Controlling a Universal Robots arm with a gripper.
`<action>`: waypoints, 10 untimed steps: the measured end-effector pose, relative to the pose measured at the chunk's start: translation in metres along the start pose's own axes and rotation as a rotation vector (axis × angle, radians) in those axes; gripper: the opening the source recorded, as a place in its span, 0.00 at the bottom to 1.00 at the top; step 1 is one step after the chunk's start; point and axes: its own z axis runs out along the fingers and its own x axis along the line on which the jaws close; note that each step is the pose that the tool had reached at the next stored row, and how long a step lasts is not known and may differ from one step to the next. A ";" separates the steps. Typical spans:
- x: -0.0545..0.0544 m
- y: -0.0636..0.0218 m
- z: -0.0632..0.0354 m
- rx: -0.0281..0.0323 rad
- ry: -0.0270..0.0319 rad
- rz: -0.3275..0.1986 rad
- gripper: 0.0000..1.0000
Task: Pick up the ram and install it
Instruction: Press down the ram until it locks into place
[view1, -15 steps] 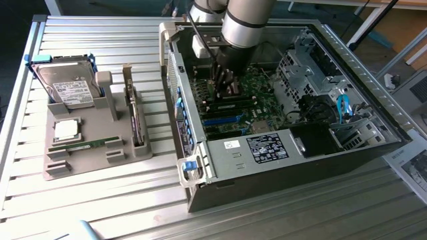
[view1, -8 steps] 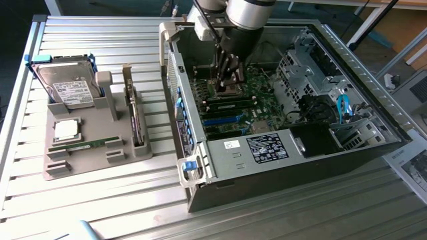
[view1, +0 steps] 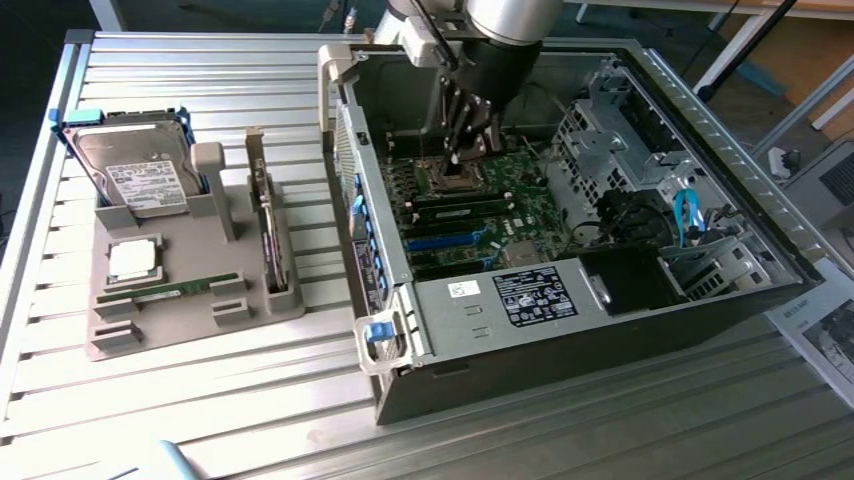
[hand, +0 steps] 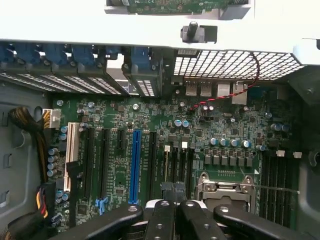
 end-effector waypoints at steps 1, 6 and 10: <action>0.000 0.0000 0.0000 -0.0001 0.0001 0.000 0.11; 0.001 -0.0205 -0.0005 0.0000 -0.0001 0.001 0.11; 0.003 -0.0443 -0.0017 -0.0001 0.0000 0.000 0.11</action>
